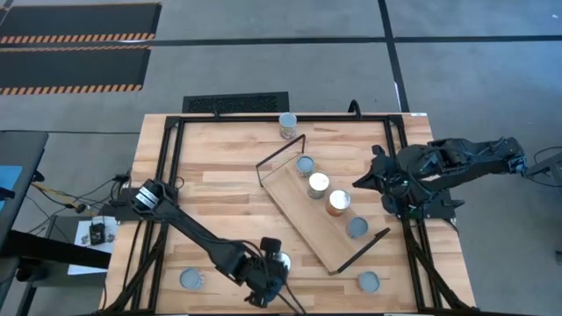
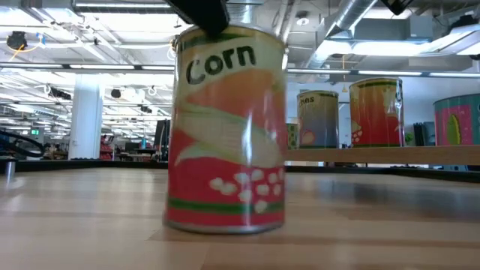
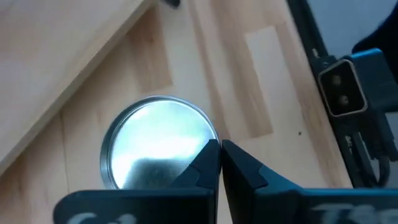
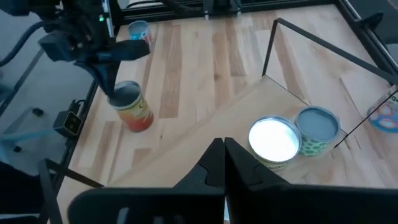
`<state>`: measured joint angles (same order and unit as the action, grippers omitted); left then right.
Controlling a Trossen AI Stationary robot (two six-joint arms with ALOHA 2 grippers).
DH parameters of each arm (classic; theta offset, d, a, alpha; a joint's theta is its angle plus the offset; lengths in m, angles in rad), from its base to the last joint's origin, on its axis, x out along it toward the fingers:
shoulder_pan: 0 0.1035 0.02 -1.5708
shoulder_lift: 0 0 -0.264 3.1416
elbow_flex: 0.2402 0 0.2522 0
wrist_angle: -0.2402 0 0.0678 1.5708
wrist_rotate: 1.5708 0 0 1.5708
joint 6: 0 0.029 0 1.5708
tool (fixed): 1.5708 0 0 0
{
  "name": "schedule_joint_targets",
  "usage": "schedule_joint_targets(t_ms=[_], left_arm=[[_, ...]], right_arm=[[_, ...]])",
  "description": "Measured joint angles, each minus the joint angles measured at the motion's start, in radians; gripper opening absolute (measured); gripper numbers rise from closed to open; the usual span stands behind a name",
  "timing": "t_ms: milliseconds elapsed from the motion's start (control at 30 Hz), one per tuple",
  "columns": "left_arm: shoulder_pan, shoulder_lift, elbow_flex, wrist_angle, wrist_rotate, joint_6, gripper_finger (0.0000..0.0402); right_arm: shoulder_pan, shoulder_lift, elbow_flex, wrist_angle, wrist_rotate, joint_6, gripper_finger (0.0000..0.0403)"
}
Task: Pick and place cans onto a shelf
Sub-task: Put the canned corn on the shelf
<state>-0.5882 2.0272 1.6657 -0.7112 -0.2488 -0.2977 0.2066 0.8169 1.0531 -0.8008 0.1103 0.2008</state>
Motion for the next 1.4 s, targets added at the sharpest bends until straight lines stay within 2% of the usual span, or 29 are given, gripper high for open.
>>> schedule_joint_targets(t_ms=[300,500,767,900,1400], left_arm=[[0.068,-0.104,0.000,-0.063,-0.031,-0.140,0.0000],[0.139,-0.179,0.000,-0.041,-0.124,-0.164,0.0000],[0.233,-0.209,0.000,0.064,-0.020,-0.078,0.0000],[0.267,-0.209,0.000,0.101,0.000,-0.054,0.0000],[0.264,-0.211,0.024,0.018,0.018,-0.072,0.0000]], right_arm=[[0.000,0.000,0.000,0.014,0.001,0.000,0.0011],[0.000,0.000,0.000,0.034,0.003,0.006,0.0010],[0.000,0.000,0.000,0.034,0.003,0.008,0.0009],[0.000,0.000,0.000,0.034,0.003,0.011,0.0011],[0.000,0.000,0.000,0.034,0.003,0.010,0.0012]])
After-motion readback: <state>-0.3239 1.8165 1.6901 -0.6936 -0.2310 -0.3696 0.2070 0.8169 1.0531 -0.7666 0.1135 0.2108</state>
